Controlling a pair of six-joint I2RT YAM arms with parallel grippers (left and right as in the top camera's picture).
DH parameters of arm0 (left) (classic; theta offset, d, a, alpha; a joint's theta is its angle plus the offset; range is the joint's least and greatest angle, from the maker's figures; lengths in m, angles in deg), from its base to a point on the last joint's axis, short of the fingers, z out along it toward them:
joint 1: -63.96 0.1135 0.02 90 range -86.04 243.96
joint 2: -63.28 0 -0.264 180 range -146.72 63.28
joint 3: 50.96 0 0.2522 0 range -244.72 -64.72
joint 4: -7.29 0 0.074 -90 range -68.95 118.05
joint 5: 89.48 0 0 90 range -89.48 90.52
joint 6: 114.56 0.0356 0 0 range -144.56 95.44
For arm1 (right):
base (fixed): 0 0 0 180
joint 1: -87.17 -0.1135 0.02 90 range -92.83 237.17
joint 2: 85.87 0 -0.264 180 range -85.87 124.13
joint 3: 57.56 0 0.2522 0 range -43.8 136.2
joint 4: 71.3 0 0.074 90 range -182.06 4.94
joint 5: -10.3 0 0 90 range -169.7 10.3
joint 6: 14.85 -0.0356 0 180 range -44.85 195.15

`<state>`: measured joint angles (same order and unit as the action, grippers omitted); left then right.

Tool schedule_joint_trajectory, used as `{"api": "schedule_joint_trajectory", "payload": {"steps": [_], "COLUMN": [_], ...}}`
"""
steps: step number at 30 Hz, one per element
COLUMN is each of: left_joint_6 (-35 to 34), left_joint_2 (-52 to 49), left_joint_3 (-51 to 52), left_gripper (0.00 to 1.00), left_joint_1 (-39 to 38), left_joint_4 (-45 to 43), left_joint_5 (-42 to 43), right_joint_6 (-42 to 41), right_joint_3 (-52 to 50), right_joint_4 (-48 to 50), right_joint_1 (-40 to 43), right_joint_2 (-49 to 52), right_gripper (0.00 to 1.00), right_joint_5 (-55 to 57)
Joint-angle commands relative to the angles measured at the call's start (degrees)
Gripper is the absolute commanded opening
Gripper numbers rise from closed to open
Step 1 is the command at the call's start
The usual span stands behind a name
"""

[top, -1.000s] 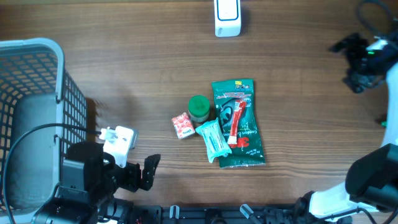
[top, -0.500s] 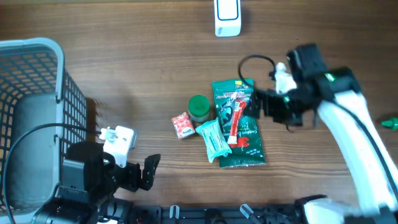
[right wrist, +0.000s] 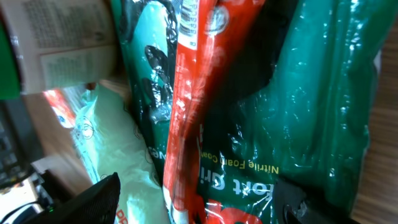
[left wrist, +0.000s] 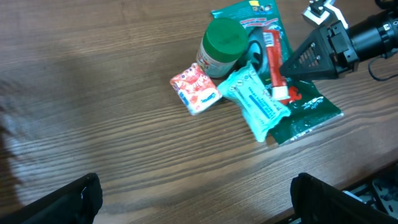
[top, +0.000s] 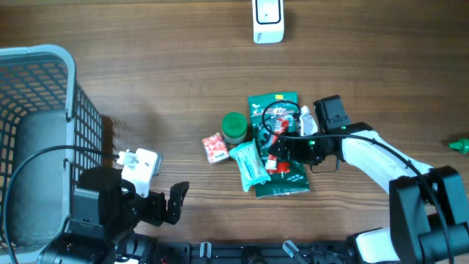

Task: Scan the item barcode
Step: 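Reach the right gripper to the red snack stick on the glove pack, then grasp the red snack stick with the right gripper and lift it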

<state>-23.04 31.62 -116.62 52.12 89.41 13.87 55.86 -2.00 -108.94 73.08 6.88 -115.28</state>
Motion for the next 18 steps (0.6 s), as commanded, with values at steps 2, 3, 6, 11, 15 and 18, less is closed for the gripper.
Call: {"api": "schedule_joint_trajectory", "payload": {"steps": [2, 3, 6, 11, 15, 18], "left_joint_6": [1.07, 1.07, 1.07, 1.07, 1.07, 1.07], "left_joint_2": [0.17, 0.17, 0.17, 0.17, 0.17, 0.17], "left_joint_3": [-0.11, -0.11, -0.11, -0.11, -0.11, -0.11], "left_gripper": [1.00, 1.00, 1.00, 1.00, 1.00, 1.00], "left_joint_1": [0.35, 0.35, 0.35, 0.35, 0.35, 0.35], "left_joint_4": [-0.15, -0.15, -0.15, -0.13, -0.15, -0.15], "left_joint_5": [0.07, 0.07, 0.07, 0.07, 0.07, 0.07], "right_joint_6": [0.26, 0.02, -0.96, -2.23, -3.41, -3.74], "right_joint_3": [-0.35, -0.35, -0.31, 0.20, 0.20, 0.24], "right_joint_4": [1.79, 2.27, 2.01, 1.01, 1.86, 1.81], "right_joint_1": [-1.51, -1.51, -1.49, -1.51, -1.49, -1.51], "right_joint_2": [2.86, 2.86, 2.78, 0.57, 0.35, -2.21], "right_gripper": [0.79, 0.75, 0.57, 0.63, 0.60, 0.58], "right_joint_5": [-1.66, -1.33, -1.49, -3.13, -5.75, -6.67]}}
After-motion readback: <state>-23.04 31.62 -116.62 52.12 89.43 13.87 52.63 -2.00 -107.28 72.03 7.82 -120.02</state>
